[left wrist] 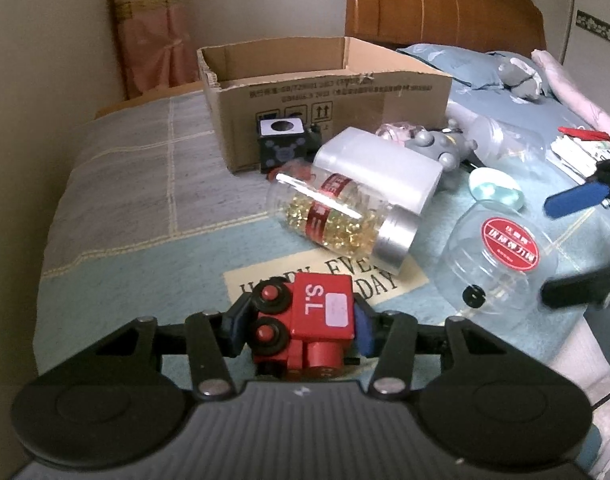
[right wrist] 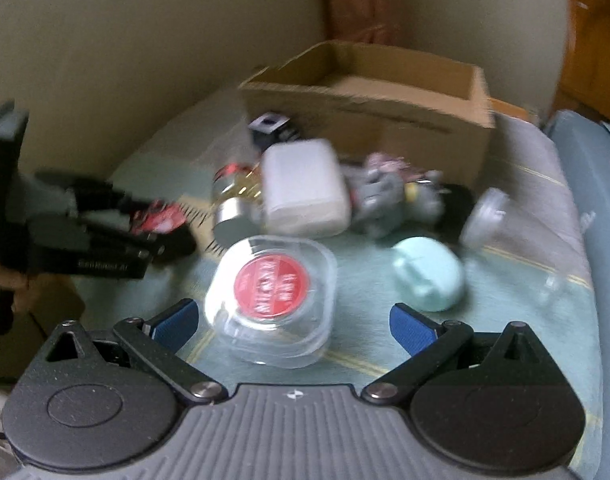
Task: Organize rigid objects
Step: 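Grasp the clear red-labelled plastic box with the right gripper while left holds the train, then carry both items into the cardboard box while the left gripper releases the train, then lower the clear plastic box into the cardboard box and open the right gripper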
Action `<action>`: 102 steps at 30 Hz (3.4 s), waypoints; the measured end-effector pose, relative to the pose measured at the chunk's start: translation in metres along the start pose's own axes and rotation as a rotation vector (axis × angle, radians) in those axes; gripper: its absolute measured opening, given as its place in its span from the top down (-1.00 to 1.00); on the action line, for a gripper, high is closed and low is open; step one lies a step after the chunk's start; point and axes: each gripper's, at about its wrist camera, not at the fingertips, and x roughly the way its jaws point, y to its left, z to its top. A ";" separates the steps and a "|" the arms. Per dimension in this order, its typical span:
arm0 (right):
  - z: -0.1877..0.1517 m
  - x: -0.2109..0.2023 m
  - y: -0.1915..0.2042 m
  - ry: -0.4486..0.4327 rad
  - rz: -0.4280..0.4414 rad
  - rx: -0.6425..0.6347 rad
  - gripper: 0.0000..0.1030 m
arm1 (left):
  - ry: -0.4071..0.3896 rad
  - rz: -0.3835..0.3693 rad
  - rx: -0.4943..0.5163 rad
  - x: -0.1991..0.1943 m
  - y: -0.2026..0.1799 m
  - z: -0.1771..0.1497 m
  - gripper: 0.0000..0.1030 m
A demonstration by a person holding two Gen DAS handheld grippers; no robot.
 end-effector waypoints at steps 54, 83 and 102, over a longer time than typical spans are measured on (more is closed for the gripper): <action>0.131 -0.019 -0.075 -0.183 -0.145 -0.112 -0.58 | -0.099 0.001 0.152 0.023 0.005 0.209 0.06; 0.188 0.028 -0.130 -0.121 -0.139 -0.052 -0.58 | -0.113 0.132 0.028 0.052 0.043 0.216 -0.95; 0.244 0.089 -0.144 -0.055 -0.155 -0.057 -0.58 | -0.138 0.162 -0.086 0.005 0.019 0.124 -0.99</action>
